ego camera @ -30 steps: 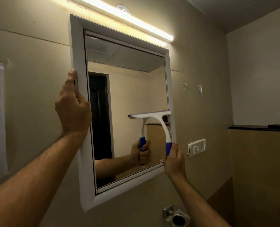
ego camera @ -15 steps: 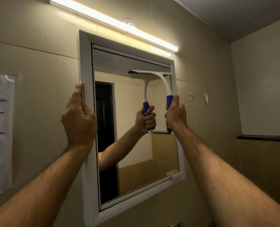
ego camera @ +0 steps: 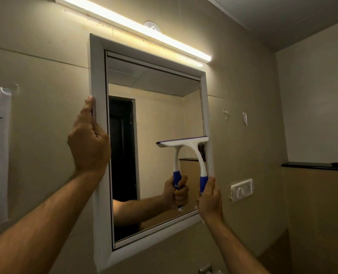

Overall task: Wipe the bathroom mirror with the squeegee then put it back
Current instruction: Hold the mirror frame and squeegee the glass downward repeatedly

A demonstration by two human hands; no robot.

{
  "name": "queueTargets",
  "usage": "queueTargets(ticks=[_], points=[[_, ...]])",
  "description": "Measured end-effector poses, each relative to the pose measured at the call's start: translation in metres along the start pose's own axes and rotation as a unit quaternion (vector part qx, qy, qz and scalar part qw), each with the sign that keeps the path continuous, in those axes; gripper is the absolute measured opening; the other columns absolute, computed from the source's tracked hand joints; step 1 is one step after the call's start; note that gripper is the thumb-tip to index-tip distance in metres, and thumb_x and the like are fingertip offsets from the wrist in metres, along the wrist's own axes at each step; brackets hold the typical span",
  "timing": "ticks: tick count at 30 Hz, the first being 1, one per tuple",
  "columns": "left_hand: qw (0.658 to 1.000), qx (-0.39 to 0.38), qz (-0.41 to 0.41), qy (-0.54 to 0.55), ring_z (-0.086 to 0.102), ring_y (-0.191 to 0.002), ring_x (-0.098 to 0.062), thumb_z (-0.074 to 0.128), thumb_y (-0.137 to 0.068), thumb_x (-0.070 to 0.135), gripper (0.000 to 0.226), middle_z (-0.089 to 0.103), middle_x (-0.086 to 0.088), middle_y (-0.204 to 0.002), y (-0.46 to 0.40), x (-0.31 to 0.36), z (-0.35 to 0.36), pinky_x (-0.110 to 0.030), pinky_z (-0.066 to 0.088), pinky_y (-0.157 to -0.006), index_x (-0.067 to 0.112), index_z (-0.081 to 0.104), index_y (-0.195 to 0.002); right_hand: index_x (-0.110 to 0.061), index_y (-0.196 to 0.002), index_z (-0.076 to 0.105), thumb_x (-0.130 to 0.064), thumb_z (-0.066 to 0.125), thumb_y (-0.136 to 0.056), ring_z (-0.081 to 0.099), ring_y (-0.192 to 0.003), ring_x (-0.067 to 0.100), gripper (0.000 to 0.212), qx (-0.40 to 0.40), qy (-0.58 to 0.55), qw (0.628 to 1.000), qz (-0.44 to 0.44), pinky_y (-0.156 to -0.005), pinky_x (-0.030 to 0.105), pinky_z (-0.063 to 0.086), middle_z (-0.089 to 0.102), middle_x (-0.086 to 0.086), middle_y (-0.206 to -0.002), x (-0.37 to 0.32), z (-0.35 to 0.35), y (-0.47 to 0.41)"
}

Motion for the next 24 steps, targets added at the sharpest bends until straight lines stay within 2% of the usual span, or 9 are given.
queueTargets(ticks=[1, 2, 5, 6, 9, 10, 15, 19, 24], points=[[1.000, 0.013, 0.018, -0.001, 0.051, -0.129, -0.015, 0.035, -0.103, 0.003, 0.043, 0.052, -0.003, -0.142, -0.001, -0.008, 0.003, -0.022, 0.040, -0.108, 0.010, 0.042, -0.145, -0.019, -0.071, 0.048, -0.067, 0.019, -0.089, 0.043, -0.045, 0.017, 0.059, -0.008, 0.000, 1.000, -0.002, -0.049, 0.032, 0.037, 0.044, 0.000, -0.053, -0.004, -0.001, -0.003], [0.999, 0.018, 0.030, 0.005, 0.051, -0.129, -0.018, 0.037, -0.103, 0.005, 0.043, 0.051, -0.004, -0.143, -0.003, -0.018, 0.008, -0.018, 0.039, -0.108, 0.012, 0.043, -0.144, -0.019, -0.070, 0.048, -0.064, 0.020, -0.092, 0.042, -0.043, 0.014, 0.058, -0.014, -0.003, 1.000, -0.004, -0.048, 0.031, 0.036, 0.043, -0.002, -0.052, -0.011, -0.003, -0.008], [0.998, 0.031, 0.055, 0.017, 0.052, -0.126, -0.016, 0.038, -0.102, 0.010, 0.042, 0.053, -0.002, -0.141, -0.006, -0.032, 0.017, 0.004, 0.029, -0.100, 0.015, 0.045, -0.143, -0.018, -0.073, 0.049, -0.059, 0.021, -0.097, 0.040, -0.037, 0.007, 0.055, -0.022, -0.016, 1.000, -0.008, -0.045, 0.027, 0.035, 0.044, -0.005, -0.050, -0.041, -0.002, -0.031], [0.998, 0.031, 0.057, 0.013, 0.052, -0.126, -0.016, 0.038, -0.102, 0.010, 0.042, 0.054, -0.002, -0.141, -0.006, -0.031, 0.017, 0.004, 0.029, -0.100, 0.016, 0.045, -0.143, -0.017, -0.075, 0.050, -0.060, 0.020, -0.097, 0.040, -0.038, 0.008, 0.056, -0.027, -0.019, 0.999, -0.007, -0.045, 0.026, 0.034, 0.044, -0.004, -0.051, -0.049, 0.001, -0.036], [0.997, 0.036, 0.063, 0.007, 0.052, -0.127, -0.016, 0.036, -0.104, 0.011, 0.041, 0.053, -0.003, -0.141, -0.006, -0.031, 0.016, -0.014, 0.037, -0.105, 0.015, 0.044, -0.144, -0.017, -0.075, 0.050, -0.060, 0.019, -0.097, 0.041, -0.042, 0.012, 0.057, -0.038, -0.014, 0.999, -0.003, -0.047, 0.027, 0.036, 0.045, 0.000, -0.055, -0.053, 0.009, -0.035], [0.998, 0.033, 0.057, 0.004, 0.052, -0.127, -0.016, 0.036, -0.104, 0.011, 0.041, 0.053, -0.003, -0.141, -0.006, -0.031, 0.016, -0.016, 0.037, -0.105, 0.014, 0.044, -0.144, -0.018, -0.074, 0.049, -0.060, 0.020, -0.097, 0.042, -0.043, 0.012, 0.056, -0.035, -0.012, 0.999, -0.001, -0.048, 0.028, 0.036, 0.045, 0.000, -0.055, -0.047, 0.009, -0.030], [0.997, 0.033, 0.062, -0.002, 0.051, -0.128, -0.016, 0.038, -0.102, 0.008, 0.042, 0.052, -0.004, -0.142, -0.006, -0.032, 0.017, 0.008, 0.024, -0.098, 0.014, 0.045, -0.144, -0.019, -0.077, 0.048, -0.069, 0.019, -0.083, 0.045, -0.048, 0.016, 0.059, 0.000, -0.009, 1.000, 0.018, -0.049, 0.030, 0.038, 0.046, 0.003, -0.059, 0.010, 0.001, 0.013], [0.998, 0.026, 0.056, -0.005, 0.050, -0.129, -0.015, 0.037, -0.102, 0.009, 0.043, 0.052, -0.003, -0.142, -0.006, -0.032, 0.018, 0.007, 0.023, -0.100, 0.014, 0.044, -0.144, -0.013, -0.081, 0.052, -0.068, 0.021, -0.081, 0.049, -0.051, 0.019, 0.063, -0.019, -0.019, 0.999, 0.044, -0.049, 0.032, 0.040, 0.050, 0.008, -0.061, 0.037, -0.008, 0.034], [0.998, 0.030, 0.055, -0.009, 0.051, -0.128, -0.017, 0.038, -0.102, 0.008, 0.042, 0.053, -0.004, -0.141, -0.006, -0.030, 0.016, 0.007, 0.024, -0.100, 0.012, 0.045, -0.143, -0.013, -0.079, 0.051, -0.067, 0.020, -0.088, 0.047, -0.049, 0.018, 0.063, -0.015, -0.015, 1.000, 0.020, -0.051, 0.032, 0.040, 0.049, 0.006, -0.059, 0.007, -0.013, 0.010]])
Point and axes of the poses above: each hand's wrist, its own y-axis away from the middle knuckle, its own z-axis out of the palm, x = y × z, the point moved 5 cm from there along -y, towards the middle knuckle
